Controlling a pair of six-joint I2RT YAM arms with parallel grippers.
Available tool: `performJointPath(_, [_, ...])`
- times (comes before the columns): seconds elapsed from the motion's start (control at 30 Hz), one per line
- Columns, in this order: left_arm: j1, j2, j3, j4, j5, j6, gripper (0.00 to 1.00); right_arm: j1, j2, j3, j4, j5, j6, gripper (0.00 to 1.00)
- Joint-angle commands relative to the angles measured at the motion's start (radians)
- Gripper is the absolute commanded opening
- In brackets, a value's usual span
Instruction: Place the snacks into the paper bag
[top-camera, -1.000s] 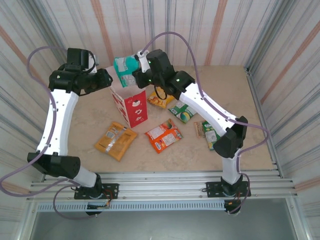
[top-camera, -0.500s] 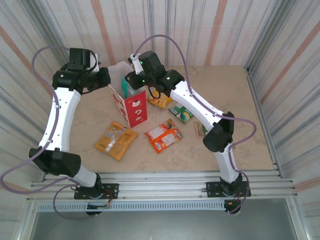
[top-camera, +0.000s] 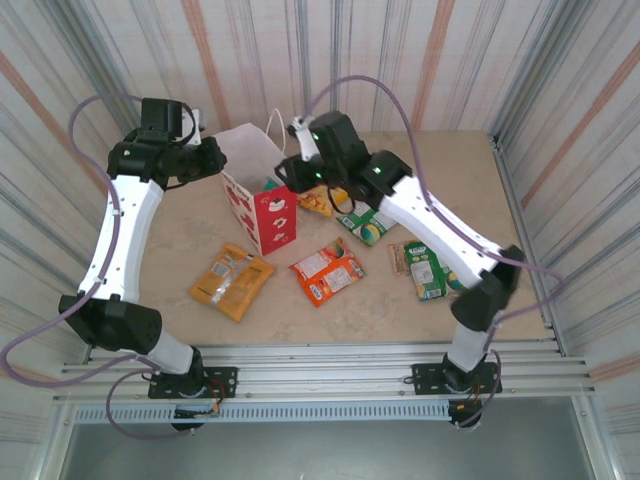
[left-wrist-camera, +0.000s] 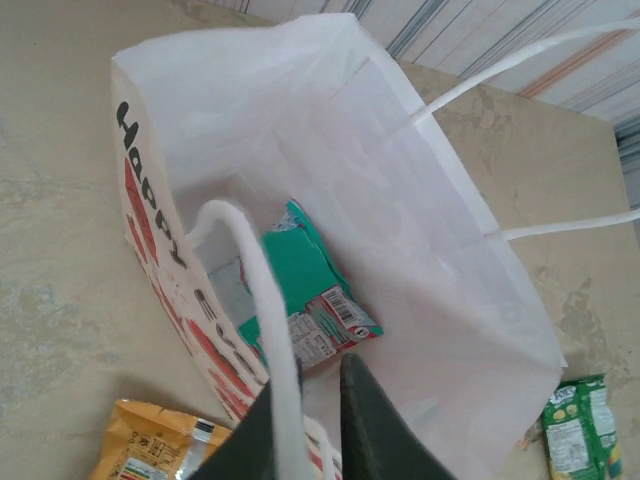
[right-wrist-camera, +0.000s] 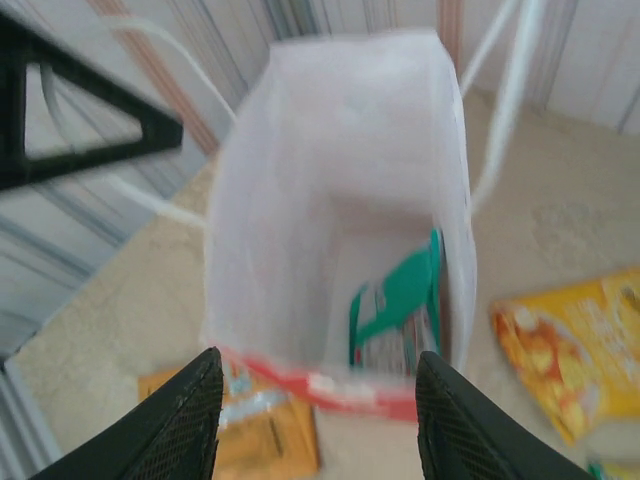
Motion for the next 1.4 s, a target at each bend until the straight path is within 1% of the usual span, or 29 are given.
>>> performJointPath(0.0, [0.007,-0.033,-0.008,-0.012,0.006,0.020,0.38,-0.013,-0.144,-0.216,0.040,0.026,0.169,0.53])
performJointPath(0.03, [0.007,-0.040,-0.009,-0.015,0.007,0.020,0.44,-0.018,-0.188,-0.290,0.068,0.028,0.210,0.53])
performJointPath(0.1, [0.005,-0.061,-0.020,-0.022,0.009,0.019,0.51,-0.024,-0.259,-0.425,0.104,0.033,0.292,0.53])
performJointPath(0.2, [-0.008,-0.110,-0.056,-0.024,0.003,0.022,0.52,-0.029,-0.359,-0.608,0.181,0.026,0.408,0.53])
performJointPath(0.27, [-0.035,-0.147,-0.083,-0.025,-0.017,0.034,0.53,-0.029,-0.416,-0.718,0.244,0.011,0.471,0.53])
performJointPath(0.4, [-0.114,-0.239,-0.171,-0.040,-0.112,0.049,0.54,-0.023,-0.501,-0.902,0.350,-0.011,0.573,0.53])
performJointPath(0.5, [-0.174,-0.318,-0.272,-0.035,-0.157,0.044,0.53,-0.018,-0.544,-1.017,0.399,-0.014,0.636,0.53])
performJointPath(0.6, [-0.246,-0.404,-0.415,0.002,-0.201,0.038,0.53,-0.007,-0.584,-1.118,0.449,-0.008,0.692,0.53])
performJointPath(0.7, [-0.310,-0.475,-0.558,0.075,-0.201,0.017,0.52,0.006,-0.617,-1.209,0.503,0.005,0.736,0.54])
performJointPath(0.8, [-0.376,-0.506,-0.654,0.145,-0.196,-0.004,0.51,0.005,-0.628,-1.285,0.557,-0.004,0.787,0.54])
performJointPath(0.9, [-0.480,-0.488,-0.709,0.200,-0.232,-0.012,0.50,0.003,-0.624,-1.342,0.609,-0.014,0.837,0.55])
performJointPath(0.97, [-0.548,-0.455,-0.724,0.230,-0.263,-0.026,0.50,-0.004,-0.616,-1.394,0.677,-0.022,0.875,0.55])
performJointPath(1.0, [-0.580,-0.433,-0.733,0.255,-0.272,-0.031,0.50,-0.007,-0.608,-1.418,0.712,-0.024,0.923,0.55])
performJointPath(1.1, [-0.644,-0.354,-0.754,0.325,-0.278,-0.045,0.51,-0.017,-0.572,-1.451,0.775,-0.030,0.957,0.56])
performJointPath(1.17, [-0.667,-0.295,-0.753,0.359,-0.281,-0.049,0.51,-0.027,-0.530,-1.450,0.826,-0.040,0.956,0.57])
performJointPath(1.27, [-0.672,-0.200,-0.749,0.412,-0.272,-0.049,0.51,-0.048,-0.454,-1.437,0.884,-0.080,0.982,0.56])
performJointPath(1.37, [-0.674,-0.124,-0.745,0.459,-0.272,-0.069,0.52,-0.029,-0.417,-1.441,0.902,-0.058,1.012,0.56])
